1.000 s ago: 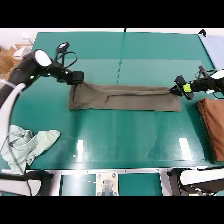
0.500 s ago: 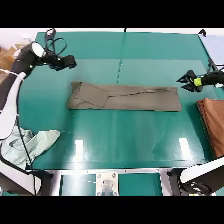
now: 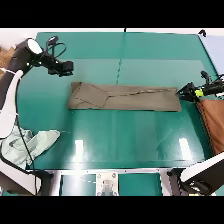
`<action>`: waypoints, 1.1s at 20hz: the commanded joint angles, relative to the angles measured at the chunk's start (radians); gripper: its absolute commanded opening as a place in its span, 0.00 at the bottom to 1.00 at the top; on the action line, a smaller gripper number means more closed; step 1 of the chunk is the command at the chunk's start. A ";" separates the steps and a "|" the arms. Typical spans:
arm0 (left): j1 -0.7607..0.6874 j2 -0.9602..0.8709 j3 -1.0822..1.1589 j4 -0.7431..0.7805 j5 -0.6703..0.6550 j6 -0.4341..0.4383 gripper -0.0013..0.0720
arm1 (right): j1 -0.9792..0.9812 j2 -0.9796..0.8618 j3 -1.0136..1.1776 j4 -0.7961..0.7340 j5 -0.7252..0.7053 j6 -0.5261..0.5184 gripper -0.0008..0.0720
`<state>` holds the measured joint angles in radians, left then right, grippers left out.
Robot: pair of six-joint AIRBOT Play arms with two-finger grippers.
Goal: Fold the shirts.
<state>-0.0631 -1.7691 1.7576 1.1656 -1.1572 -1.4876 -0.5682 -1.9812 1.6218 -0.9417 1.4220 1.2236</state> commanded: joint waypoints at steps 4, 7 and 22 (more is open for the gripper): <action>-0.142 -0.022 -0.001 -0.085 0.101 0.000 0.06 | 0.065 -0.049 0.019 0.022 0.018 -0.058 0.05; -0.245 -0.079 -0.001 -0.174 0.173 0.001 0.06 | 0.064 -0.026 0.084 0.042 0.106 -0.050 0.04; -0.618 -0.346 0.019 -0.518 0.554 0.006 0.06 | 0.185 0.414 0.174 0.363 0.278 0.060 0.04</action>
<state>-0.6598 -2.0842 1.7687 0.7094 -0.6201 -1.4834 -0.4084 -1.6093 1.7927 -0.6327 1.6897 1.2736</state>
